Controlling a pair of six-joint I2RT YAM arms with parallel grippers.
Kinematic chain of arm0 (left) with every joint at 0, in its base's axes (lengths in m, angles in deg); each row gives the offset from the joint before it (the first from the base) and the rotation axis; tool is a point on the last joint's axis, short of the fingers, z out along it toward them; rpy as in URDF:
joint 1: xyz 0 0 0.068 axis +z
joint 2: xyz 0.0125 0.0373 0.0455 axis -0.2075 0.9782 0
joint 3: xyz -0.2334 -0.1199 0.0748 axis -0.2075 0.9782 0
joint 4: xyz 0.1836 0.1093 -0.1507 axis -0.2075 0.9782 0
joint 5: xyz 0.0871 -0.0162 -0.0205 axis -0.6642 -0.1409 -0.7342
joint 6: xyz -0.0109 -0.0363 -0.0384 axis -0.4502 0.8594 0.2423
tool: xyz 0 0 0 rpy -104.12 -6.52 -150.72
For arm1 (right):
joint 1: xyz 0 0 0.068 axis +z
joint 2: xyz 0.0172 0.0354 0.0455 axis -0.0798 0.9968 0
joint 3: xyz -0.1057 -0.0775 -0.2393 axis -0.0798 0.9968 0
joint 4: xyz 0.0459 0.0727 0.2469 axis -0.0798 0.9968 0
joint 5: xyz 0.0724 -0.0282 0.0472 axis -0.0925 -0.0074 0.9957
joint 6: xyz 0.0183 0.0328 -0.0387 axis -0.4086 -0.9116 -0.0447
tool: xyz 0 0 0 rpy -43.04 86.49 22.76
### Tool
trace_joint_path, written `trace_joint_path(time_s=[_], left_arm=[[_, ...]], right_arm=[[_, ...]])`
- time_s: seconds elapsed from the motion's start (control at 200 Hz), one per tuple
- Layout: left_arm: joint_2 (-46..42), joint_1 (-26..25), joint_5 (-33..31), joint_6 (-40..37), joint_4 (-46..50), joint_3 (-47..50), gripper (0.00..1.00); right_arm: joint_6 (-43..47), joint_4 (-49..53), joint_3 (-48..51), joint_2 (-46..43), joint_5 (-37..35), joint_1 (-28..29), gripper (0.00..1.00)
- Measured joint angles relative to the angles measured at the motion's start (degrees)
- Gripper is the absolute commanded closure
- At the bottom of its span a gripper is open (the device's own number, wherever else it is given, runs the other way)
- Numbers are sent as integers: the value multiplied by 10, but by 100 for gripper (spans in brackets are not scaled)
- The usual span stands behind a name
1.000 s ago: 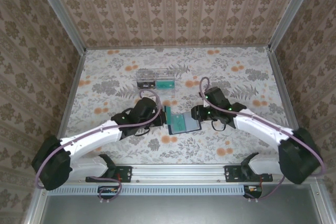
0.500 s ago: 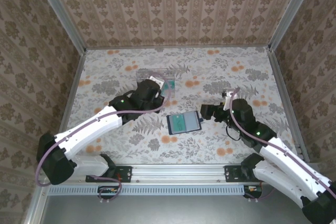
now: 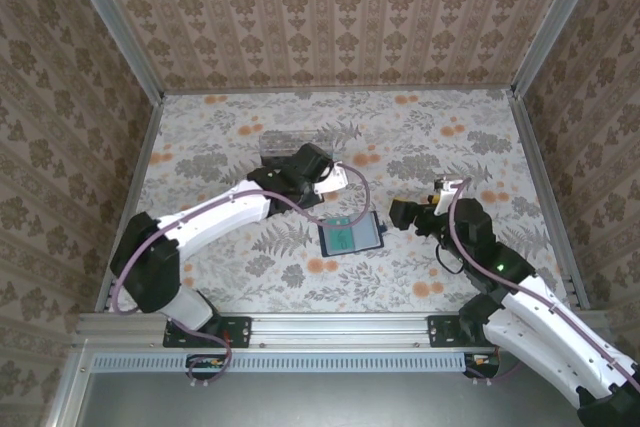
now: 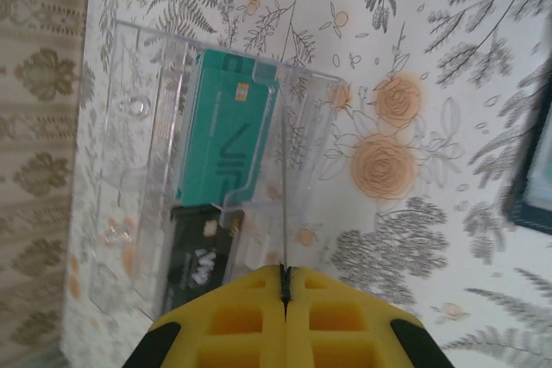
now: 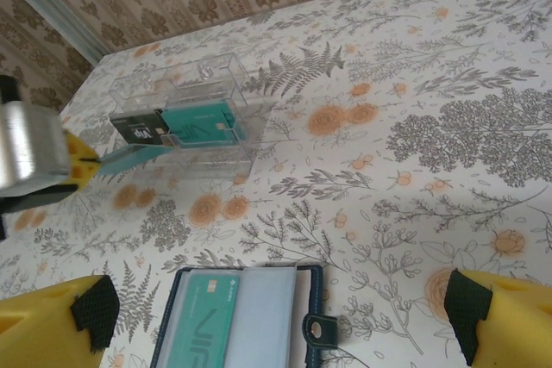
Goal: Take the credit cards out of the card holder
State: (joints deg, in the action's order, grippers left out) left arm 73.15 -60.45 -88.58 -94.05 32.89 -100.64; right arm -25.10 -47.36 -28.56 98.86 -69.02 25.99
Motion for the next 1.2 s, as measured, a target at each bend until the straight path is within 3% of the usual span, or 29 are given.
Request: trace_joint_path(time_s=[0.2,0.39,1.2], left_arm=[[70,36,-1,-108,-14,-36,100],[111,51,-5,-155,-22,-71,100],[177,72,13,-161,-51,-116,100]], right_arm=[[0,0,16,-12,-8,0,0],[0,-3,19,-12,-8,0,0],[0,-14,26,-1,-8,-1,0]])
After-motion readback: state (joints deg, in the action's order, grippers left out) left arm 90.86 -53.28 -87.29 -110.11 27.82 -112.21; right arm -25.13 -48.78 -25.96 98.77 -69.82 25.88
